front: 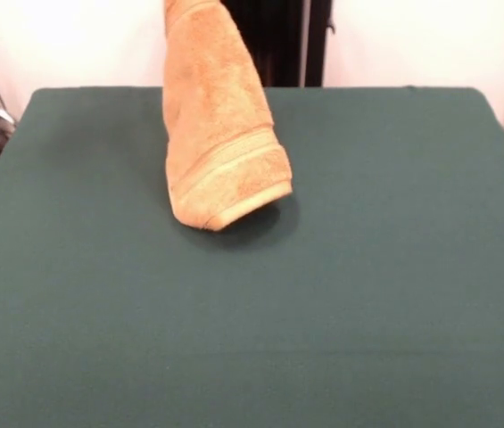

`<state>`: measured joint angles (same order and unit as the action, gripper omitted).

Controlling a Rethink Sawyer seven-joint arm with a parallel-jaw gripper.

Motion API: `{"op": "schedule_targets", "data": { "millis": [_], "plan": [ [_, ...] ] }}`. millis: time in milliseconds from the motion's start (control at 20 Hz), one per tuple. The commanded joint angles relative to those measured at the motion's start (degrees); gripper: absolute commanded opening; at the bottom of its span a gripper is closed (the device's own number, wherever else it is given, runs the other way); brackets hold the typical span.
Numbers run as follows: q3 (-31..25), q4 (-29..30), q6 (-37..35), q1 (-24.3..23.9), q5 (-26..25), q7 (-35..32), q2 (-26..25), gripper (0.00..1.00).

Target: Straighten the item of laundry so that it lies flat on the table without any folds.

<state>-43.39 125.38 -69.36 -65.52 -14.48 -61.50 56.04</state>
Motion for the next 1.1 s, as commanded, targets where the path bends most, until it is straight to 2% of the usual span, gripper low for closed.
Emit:
{"op": "schedule_targets", "data": {
  "millis": [50, 450, 1000, 1100],
  "plan": [
    [5.0, 1.4, -9.0, 6.5, -6.3, -10.6, -1.4, 0.00],
    [10.5, 0.7, -11.4, 9.5, -9.5, -11.8, -2.8, 0.00],
    [15.8, 0.7, -8.1, 12.3, -10.7, -11.6, -4.3, 0.00],
    [17.8, 2.0, -6.0, 12.3, -12.9, -12.2, -5.5, 0.00]
  ]
}}
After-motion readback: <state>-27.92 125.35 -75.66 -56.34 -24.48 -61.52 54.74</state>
